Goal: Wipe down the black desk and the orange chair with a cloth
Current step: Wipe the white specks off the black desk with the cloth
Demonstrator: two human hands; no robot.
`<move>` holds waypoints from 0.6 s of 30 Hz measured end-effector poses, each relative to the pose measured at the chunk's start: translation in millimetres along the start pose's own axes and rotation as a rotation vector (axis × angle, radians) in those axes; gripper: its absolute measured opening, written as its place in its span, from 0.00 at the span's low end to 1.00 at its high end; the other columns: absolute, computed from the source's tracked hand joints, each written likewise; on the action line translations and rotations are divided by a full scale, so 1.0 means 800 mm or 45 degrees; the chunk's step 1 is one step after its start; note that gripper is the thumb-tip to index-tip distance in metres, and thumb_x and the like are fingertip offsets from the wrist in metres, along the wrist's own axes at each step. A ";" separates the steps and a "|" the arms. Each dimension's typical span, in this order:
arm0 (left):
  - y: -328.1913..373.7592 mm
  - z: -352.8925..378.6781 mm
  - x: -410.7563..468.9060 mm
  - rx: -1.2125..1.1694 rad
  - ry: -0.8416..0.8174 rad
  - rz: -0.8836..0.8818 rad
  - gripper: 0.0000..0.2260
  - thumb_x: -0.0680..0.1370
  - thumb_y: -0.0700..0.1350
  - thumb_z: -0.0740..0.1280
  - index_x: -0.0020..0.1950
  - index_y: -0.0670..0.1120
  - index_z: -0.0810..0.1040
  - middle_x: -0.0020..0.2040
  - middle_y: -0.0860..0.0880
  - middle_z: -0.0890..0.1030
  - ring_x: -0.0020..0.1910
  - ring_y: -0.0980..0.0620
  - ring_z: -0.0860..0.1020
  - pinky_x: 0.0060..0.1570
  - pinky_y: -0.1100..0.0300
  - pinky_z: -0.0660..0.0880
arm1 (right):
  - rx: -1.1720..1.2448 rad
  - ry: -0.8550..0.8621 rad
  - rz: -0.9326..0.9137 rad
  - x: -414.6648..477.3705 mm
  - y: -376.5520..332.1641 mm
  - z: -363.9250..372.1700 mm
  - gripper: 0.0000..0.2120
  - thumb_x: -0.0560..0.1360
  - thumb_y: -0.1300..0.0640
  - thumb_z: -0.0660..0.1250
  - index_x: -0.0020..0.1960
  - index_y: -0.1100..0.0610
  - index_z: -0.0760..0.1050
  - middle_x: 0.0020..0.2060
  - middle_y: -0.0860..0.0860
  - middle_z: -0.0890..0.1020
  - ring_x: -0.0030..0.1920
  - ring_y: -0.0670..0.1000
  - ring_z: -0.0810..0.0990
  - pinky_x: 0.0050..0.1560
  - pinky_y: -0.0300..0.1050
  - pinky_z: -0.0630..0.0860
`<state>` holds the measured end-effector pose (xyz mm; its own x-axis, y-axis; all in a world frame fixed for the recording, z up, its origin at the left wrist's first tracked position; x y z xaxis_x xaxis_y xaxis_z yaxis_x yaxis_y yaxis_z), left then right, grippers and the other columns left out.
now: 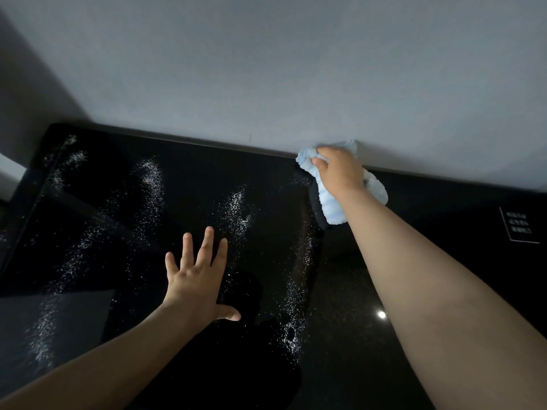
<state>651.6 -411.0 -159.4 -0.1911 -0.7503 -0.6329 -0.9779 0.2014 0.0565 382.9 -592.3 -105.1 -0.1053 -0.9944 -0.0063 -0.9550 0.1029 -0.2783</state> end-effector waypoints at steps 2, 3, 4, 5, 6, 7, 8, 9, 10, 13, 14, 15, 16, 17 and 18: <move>0.001 0.000 0.000 0.006 0.000 -0.003 0.63 0.60 0.75 0.68 0.75 0.50 0.29 0.73 0.46 0.23 0.73 0.35 0.31 0.71 0.34 0.44 | 0.001 -0.020 0.004 -0.002 0.001 0.002 0.10 0.79 0.54 0.60 0.52 0.58 0.78 0.46 0.55 0.81 0.49 0.57 0.77 0.44 0.49 0.73; 0.001 -0.001 -0.001 0.011 0.001 -0.003 0.63 0.60 0.74 0.68 0.75 0.50 0.29 0.73 0.45 0.24 0.74 0.35 0.31 0.71 0.34 0.44 | 0.003 -0.030 -0.005 -0.005 0.002 0.002 0.10 0.79 0.54 0.60 0.51 0.58 0.78 0.45 0.55 0.81 0.48 0.57 0.77 0.42 0.48 0.71; 0.001 -0.002 -0.001 0.013 0.003 -0.005 0.63 0.60 0.74 0.68 0.76 0.50 0.29 0.73 0.45 0.24 0.74 0.35 0.31 0.71 0.34 0.44 | 0.001 -0.041 -0.021 -0.007 0.003 0.002 0.10 0.79 0.54 0.60 0.49 0.59 0.78 0.44 0.55 0.81 0.47 0.57 0.77 0.41 0.47 0.70; 0.001 -0.002 -0.002 0.011 0.003 -0.006 0.63 0.60 0.74 0.68 0.76 0.50 0.29 0.73 0.45 0.24 0.74 0.35 0.31 0.71 0.34 0.44 | -0.001 -0.051 -0.040 -0.011 0.003 0.002 0.11 0.79 0.54 0.60 0.49 0.59 0.78 0.43 0.55 0.81 0.47 0.57 0.78 0.40 0.47 0.69; 0.001 -0.003 -0.002 0.010 0.002 -0.006 0.63 0.60 0.74 0.68 0.76 0.50 0.30 0.73 0.45 0.24 0.74 0.35 0.31 0.71 0.34 0.44 | -0.003 -0.055 -0.056 -0.015 0.004 0.001 0.11 0.79 0.54 0.60 0.49 0.59 0.78 0.44 0.55 0.81 0.47 0.58 0.78 0.40 0.47 0.70; 0.002 -0.004 -0.003 0.013 0.000 -0.007 0.63 0.60 0.74 0.68 0.76 0.50 0.30 0.73 0.45 0.25 0.74 0.35 0.31 0.71 0.34 0.45 | -0.001 -0.053 -0.065 -0.020 0.004 0.000 0.11 0.78 0.54 0.60 0.51 0.59 0.78 0.44 0.55 0.81 0.47 0.58 0.78 0.41 0.48 0.71; 0.002 -0.005 -0.004 0.022 -0.002 -0.009 0.63 0.60 0.74 0.68 0.76 0.50 0.30 0.74 0.45 0.25 0.74 0.35 0.32 0.71 0.34 0.45 | 0.003 -0.047 -0.070 -0.026 0.005 0.000 0.11 0.78 0.54 0.61 0.52 0.58 0.79 0.45 0.55 0.82 0.47 0.58 0.78 0.41 0.49 0.72; 0.003 -0.006 -0.004 0.033 -0.003 -0.010 0.62 0.60 0.75 0.68 0.76 0.50 0.30 0.74 0.45 0.26 0.74 0.34 0.32 0.71 0.34 0.46 | 0.007 -0.039 -0.075 -0.031 0.005 -0.001 0.11 0.78 0.54 0.61 0.53 0.58 0.79 0.45 0.55 0.82 0.48 0.58 0.78 0.41 0.49 0.72; 0.003 -0.007 -0.005 0.042 -0.004 -0.010 0.62 0.60 0.75 0.68 0.76 0.50 0.30 0.74 0.44 0.26 0.74 0.34 0.33 0.71 0.34 0.46 | 0.004 -0.032 -0.080 -0.037 0.005 -0.001 0.11 0.78 0.54 0.61 0.52 0.58 0.79 0.45 0.55 0.82 0.47 0.58 0.78 0.40 0.49 0.72; 0.004 -0.009 -0.006 0.043 -0.002 -0.008 0.62 0.60 0.75 0.68 0.76 0.49 0.30 0.74 0.44 0.26 0.74 0.34 0.33 0.71 0.34 0.47 | -0.008 -0.023 -0.086 -0.055 0.005 -0.002 0.10 0.78 0.55 0.61 0.51 0.59 0.78 0.44 0.56 0.82 0.46 0.58 0.78 0.40 0.50 0.75; 0.004 -0.009 -0.006 0.045 -0.003 -0.007 0.62 0.61 0.75 0.68 0.76 0.49 0.30 0.74 0.44 0.26 0.74 0.35 0.33 0.72 0.34 0.47 | 0.003 -0.020 -0.088 -0.061 0.005 -0.002 0.10 0.78 0.55 0.61 0.51 0.59 0.78 0.45 0.56 0.82 0.46 0.58 0.78 0.40 0.52 0.76; 0.004 -0.009 -0.006 0.048 -0.005 -0.006 0.62 0.61 0.75 0.68 0.76 0.49 0.30 0.74 0.44 0.26 0.74 0.35 0.33 0.72 0.35 0.47 | 0.018 -0.018 -0.090 -0.068 0.005 -0.003 0.10 0.78 0.55 0.62 0.51 0.60 0.79 0.45 0.56 0.82 0.47 0.58 0.79 0.41 0.53 0.76; 0.004 -0.009 -0.006 0.050 -0.005 -0.006 0.62 0.61 0.74 0.68 0.76 0.49 0.30 0.74 0.44 0.26 0.74 0.35 0.33 0.72 0.35 0.47 | 0.032 -0.015 -0.091 -0.075 0.004 -0.003 0.10 0.78 0.56 0.62 0.52 0.59 0.79 0.46 0.56 0.83 0.48 0.58 0.79 0.42 0.54 0.77; 0.004 -0.009 -0.006 0.049 -0.003 -0.004 0.62 0.61 0.74 0.68 0.76 0.49 0.30 0.74 0.44 0.26 0.74 0.35 0.33 0.72 0.34 0.47 | 0.041 -0.011 -0.089 -0.082 0.004 -0.004 0.10 0.78 0.56 0.62 0.53 0.59 0.79 0.47 0.56 0.83 0.48 0.58 0.79 0.43 0.55 0.77; 0.004 -0.009 -0.006 0.045 -0.001 -0.001 0.62 0.61 0.74 0.68 0.76 0.49 0.30 0.74 0.44 0.26 0.74 0.34 0.33 0.72 0.34 0.48 | 0.044 -0.008 -0.087 -0.088 0.004 -0.004 0.10 0.78 0.56 0.63 0.54 0.59 0.79 0.47 0.56 0.83 0.49 0.58 0.79 0.44 0.55 0.77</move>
<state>648.9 -411.2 -150.7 -0.1906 -0.7500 -0.6333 -0.9743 0.2233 0.0287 386.6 -522.0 -102.4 -0.0380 -0.9992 0.0079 -0.9498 0.0337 -0.3112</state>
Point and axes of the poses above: each hand's wrist, its own x-axis towards the middle knuckle, its own z-axis out of the palm, y = z × x, the point moved 5 cm from there along x, towards the middle knuckle
